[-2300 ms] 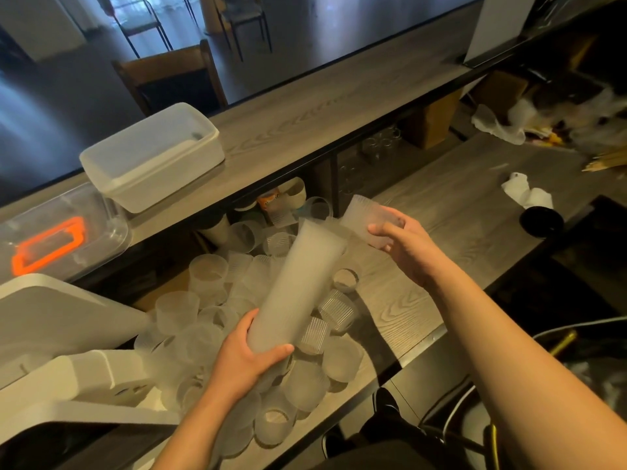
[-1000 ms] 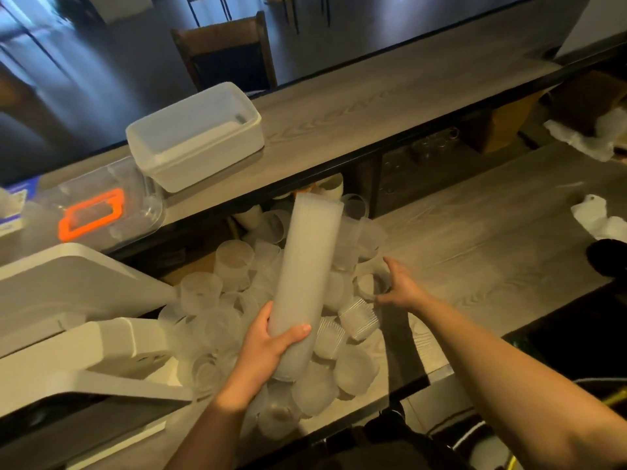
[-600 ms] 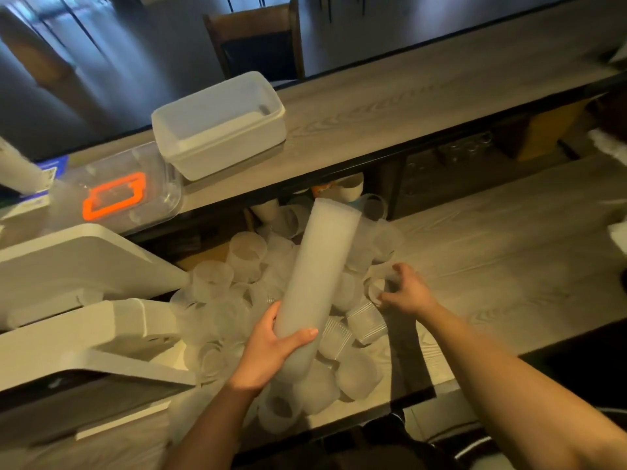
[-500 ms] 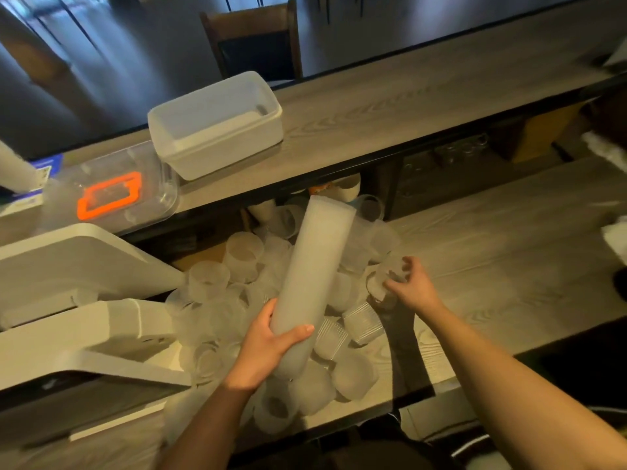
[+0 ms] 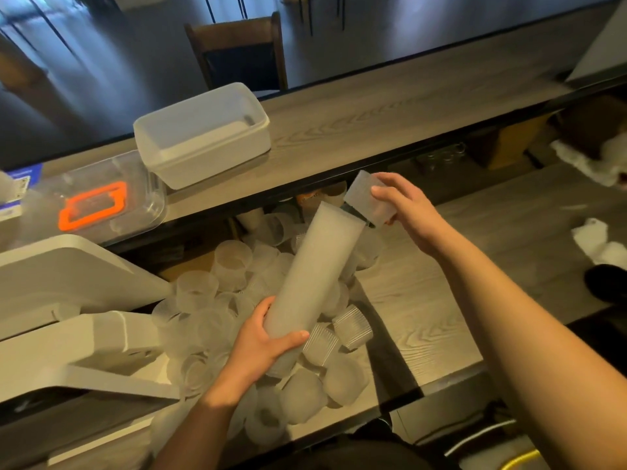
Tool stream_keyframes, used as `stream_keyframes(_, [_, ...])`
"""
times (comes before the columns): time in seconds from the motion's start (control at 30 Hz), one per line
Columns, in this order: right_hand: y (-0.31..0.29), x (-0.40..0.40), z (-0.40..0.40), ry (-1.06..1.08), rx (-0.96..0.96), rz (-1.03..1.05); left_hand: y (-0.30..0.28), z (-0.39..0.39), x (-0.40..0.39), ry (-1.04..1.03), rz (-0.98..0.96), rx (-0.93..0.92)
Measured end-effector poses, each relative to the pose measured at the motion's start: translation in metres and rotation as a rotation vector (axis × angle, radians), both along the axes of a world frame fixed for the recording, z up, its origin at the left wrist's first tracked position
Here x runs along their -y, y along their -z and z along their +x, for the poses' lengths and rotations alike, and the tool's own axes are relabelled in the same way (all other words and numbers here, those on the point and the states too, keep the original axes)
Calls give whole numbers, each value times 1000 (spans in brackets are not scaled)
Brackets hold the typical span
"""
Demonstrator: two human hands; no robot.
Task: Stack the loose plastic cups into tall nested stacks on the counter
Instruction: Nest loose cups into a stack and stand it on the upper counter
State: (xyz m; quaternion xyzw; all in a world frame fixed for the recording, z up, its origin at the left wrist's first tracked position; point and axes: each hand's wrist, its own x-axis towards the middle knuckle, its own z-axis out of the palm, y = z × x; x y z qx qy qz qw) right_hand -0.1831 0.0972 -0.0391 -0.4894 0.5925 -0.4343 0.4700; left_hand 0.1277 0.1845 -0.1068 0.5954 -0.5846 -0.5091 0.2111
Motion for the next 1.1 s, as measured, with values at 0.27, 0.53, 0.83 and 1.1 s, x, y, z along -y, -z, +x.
stream_keyframes(0.27, [-17,3,13,-136,-105,55,4,8,2,85,-34,67])
stream_keyframes(0.53, [3,-6,44,-213,15,122,0,7,2,110,-31,-2])
stream_keyframes(0.83, [39,-27,47,48,189,126,4,8,-2,-92,94,-216])
stream_keyframes(1.1, [130,-94,29,-374,-408,332,6,18,-8,-149,131,-275])
